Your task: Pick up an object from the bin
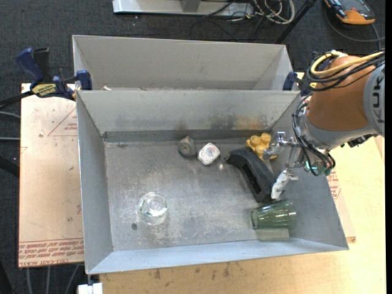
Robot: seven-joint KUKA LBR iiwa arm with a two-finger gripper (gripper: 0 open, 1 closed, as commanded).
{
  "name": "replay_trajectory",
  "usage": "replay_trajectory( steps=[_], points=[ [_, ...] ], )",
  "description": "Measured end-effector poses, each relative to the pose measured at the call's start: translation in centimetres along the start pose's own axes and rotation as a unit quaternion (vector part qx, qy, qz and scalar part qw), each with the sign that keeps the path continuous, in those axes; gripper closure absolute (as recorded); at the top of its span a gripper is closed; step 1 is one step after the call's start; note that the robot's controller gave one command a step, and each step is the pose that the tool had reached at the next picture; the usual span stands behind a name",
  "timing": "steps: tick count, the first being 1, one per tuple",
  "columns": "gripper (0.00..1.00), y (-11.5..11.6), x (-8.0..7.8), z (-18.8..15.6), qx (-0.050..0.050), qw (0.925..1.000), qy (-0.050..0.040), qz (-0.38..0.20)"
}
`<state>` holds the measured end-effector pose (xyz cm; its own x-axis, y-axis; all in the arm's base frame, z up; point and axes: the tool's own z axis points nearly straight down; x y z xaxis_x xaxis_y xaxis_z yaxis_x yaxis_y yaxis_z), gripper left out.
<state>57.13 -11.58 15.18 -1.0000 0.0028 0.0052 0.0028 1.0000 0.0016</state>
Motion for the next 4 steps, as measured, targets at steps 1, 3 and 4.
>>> replay_trajectory(
  steps=[1, 3, 4],
  points=[
    [0.00, 0.0, -0.2, -0.3, 0.001, 1.0000, -0.0032, -0.001],
    [0.00, 0.2, -0.5, 3.1, 0.000, 0.9987, -0.0041, 0.051],
    [0.00, 1.4, -0.7, 2.4, 0.001, 0.9929, -0.0038, 0.119]
  ],
)
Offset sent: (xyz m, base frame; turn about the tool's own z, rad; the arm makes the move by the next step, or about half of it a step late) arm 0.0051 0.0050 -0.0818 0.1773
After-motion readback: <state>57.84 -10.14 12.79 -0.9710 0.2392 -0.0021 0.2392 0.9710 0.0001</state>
